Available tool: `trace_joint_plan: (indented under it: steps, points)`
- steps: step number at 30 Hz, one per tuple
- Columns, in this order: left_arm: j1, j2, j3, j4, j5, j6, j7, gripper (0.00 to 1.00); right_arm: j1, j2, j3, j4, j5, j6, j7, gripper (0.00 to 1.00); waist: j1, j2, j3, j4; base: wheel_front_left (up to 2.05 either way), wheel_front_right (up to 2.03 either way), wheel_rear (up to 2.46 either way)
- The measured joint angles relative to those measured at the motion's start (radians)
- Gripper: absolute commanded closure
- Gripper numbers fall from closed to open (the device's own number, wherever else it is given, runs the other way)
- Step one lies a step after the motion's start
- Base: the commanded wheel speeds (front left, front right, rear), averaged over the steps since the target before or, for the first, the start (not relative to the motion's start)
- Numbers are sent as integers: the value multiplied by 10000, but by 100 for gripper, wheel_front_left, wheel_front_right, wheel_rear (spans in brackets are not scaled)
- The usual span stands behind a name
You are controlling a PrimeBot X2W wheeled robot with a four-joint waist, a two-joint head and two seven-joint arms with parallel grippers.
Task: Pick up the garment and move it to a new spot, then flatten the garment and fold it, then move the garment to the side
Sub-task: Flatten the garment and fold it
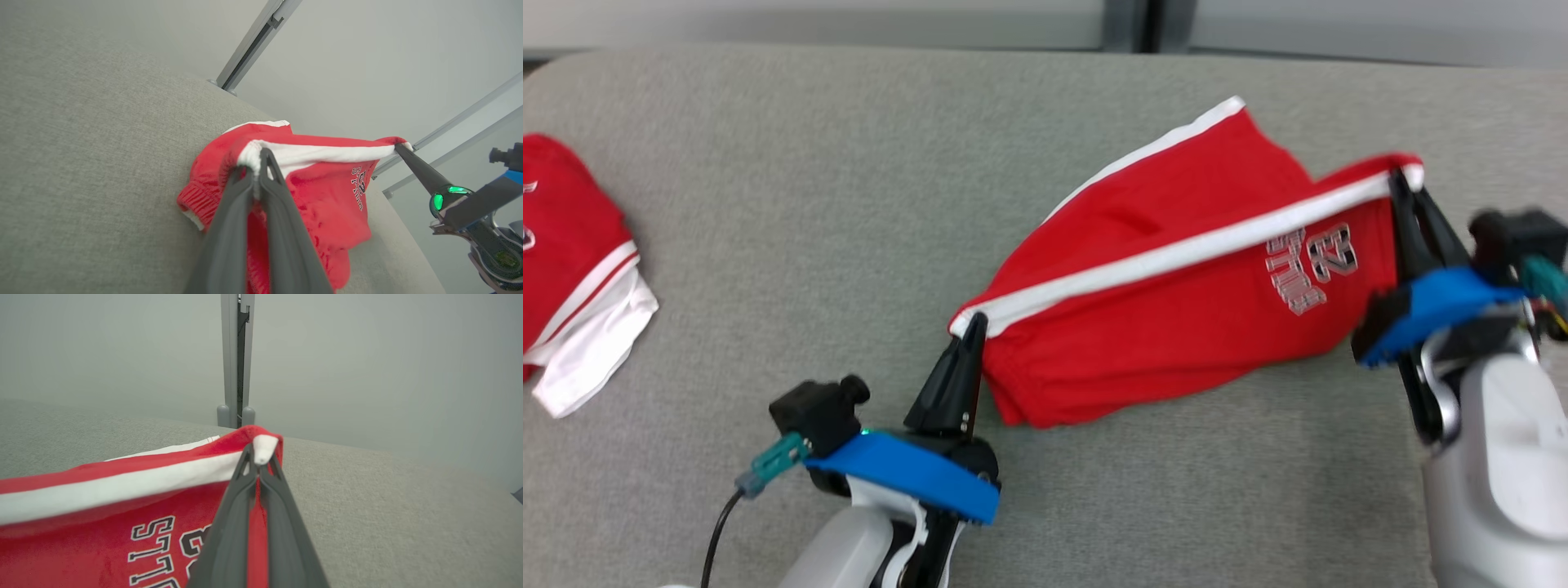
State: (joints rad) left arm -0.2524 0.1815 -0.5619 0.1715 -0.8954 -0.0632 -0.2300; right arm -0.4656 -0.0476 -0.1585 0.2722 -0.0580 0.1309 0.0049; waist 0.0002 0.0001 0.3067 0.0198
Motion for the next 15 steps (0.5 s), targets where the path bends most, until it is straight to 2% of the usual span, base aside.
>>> trace_joint_plan:
  steps: [7, 15]
  points:
    - [-1067, -683, 284, 1243, -514, 48, 117, 100, -2377, -12, 194, 2303, -961, 0, 395, 100, 1, 0, 765, 679, 0, 0, 0]
    - [-1954, -1104, 265, 2105, -897, -48, 113, 100, -4077, -171, -13, 4416, -1593, 0, 349, 100, 0, 0, 1234, 1159, 0, 0, 0]
